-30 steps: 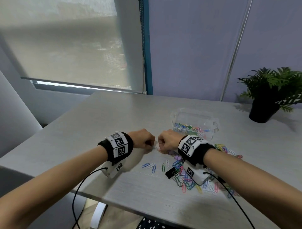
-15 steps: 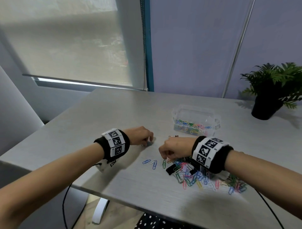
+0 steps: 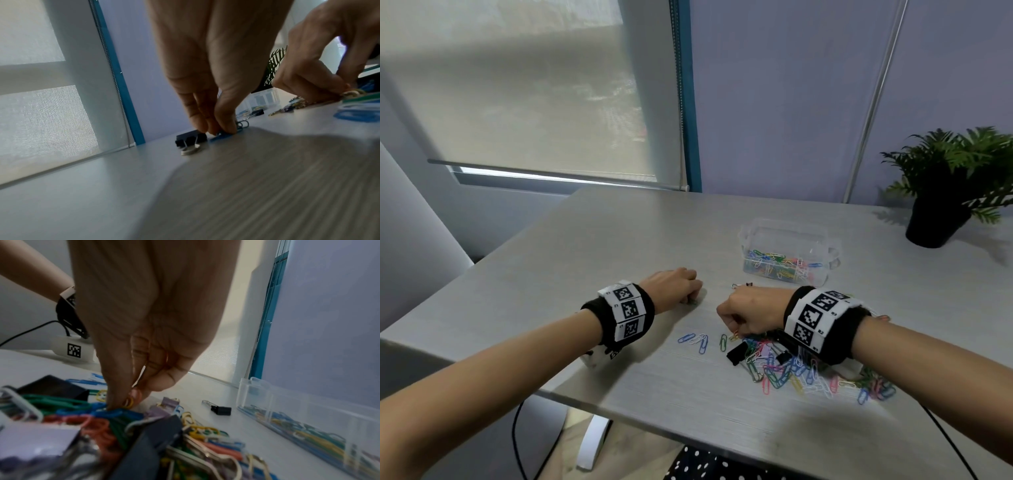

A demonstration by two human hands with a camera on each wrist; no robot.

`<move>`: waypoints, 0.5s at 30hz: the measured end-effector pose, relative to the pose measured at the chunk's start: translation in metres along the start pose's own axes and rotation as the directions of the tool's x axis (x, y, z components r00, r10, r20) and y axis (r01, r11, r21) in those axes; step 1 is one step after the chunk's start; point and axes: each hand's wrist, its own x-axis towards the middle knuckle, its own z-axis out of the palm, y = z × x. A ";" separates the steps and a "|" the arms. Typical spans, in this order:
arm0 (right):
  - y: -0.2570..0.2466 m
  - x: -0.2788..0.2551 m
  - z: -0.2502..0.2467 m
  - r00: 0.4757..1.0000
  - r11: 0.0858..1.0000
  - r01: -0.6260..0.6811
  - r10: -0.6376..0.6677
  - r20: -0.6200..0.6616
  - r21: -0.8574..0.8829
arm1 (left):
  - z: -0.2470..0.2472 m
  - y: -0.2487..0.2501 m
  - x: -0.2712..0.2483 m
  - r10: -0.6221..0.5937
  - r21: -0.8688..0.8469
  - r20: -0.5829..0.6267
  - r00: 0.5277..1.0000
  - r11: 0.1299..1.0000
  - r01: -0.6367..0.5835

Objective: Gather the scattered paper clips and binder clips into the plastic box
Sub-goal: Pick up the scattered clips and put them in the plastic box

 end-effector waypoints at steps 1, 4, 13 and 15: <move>0.000 -0.001 0.000 1.000 1.000 0.002 -0.002 -0.002 0.009 | 0.000 0.000 -0.001 -0.005 -0.010 -0.006 1.000 1.000 0.005; 0.000 -0.003 -0.001 0.999 0.997 -0.018 0.020 -0.026 0.072 | 0.000 -0.004 -0.002 -0.045 -0.083 0.012 0.999 0.995 0.046; -0.013 0.003 -0.002 0.999 0.997 0.047 -0.047 -0.010 0.066 | -0.001 0.000 -0.004 -0.046 -0.074 0.069 0.997 0.996 0.051; -0.013 0.007 0.001 0.999 0.999 0.043 -0.043 0.018 0.023 | 0.001 0.001 -0.005 -0.057 -0.117 0.050 0.997 0.991 0.062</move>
